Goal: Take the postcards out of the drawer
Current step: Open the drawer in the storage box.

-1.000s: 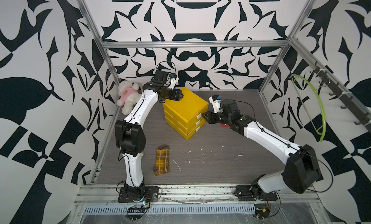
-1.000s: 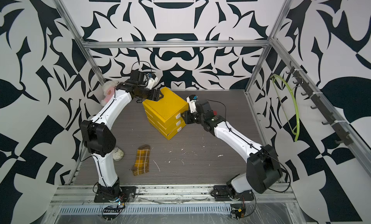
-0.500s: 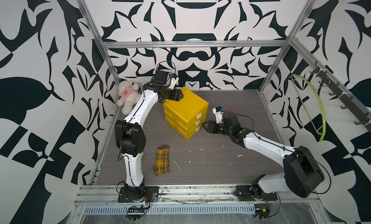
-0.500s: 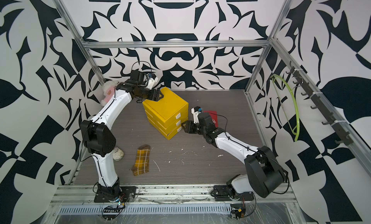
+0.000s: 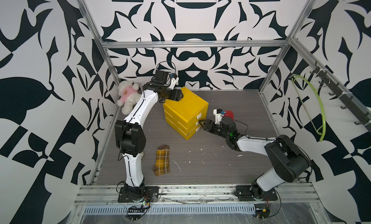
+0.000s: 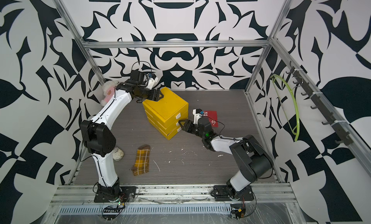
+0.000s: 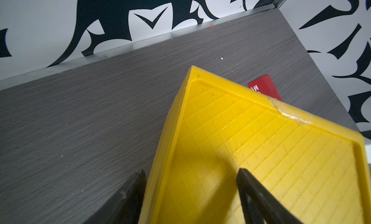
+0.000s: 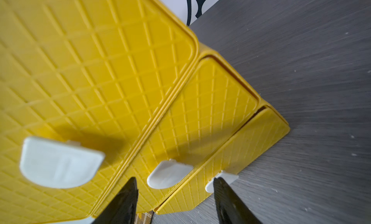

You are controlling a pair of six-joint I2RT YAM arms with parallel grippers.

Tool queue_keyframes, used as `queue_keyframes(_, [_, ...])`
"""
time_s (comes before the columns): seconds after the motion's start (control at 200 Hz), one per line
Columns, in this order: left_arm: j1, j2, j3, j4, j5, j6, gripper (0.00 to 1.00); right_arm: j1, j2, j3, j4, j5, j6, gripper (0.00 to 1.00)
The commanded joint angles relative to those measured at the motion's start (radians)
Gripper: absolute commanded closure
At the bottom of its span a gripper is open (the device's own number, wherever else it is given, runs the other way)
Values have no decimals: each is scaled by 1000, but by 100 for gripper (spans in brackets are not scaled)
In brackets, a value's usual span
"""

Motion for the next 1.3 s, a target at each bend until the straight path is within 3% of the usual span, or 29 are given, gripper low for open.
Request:
queue_keyframes(0.0, [2,20,-32,-45,-18,21,23,3,59,-19,265,-33,96,36])
queue_keyframes(0.275, [2,12,-40,-44,-29,28,23,6,242,-54,638,-6,243,37])
queue_keyframes(0.475, [2,16,-39,-45,-35,31,23,6,248,-52,640,-28,264,44])
queue_keyframes(0.975, [2,17,-43,-47,-36,36,23,44,292,-25,643,-30,281,40])
queue_keyframes(1.295, [2,18,-42,-47,-37,36,23,44,279,-11,642,-12,276,46])
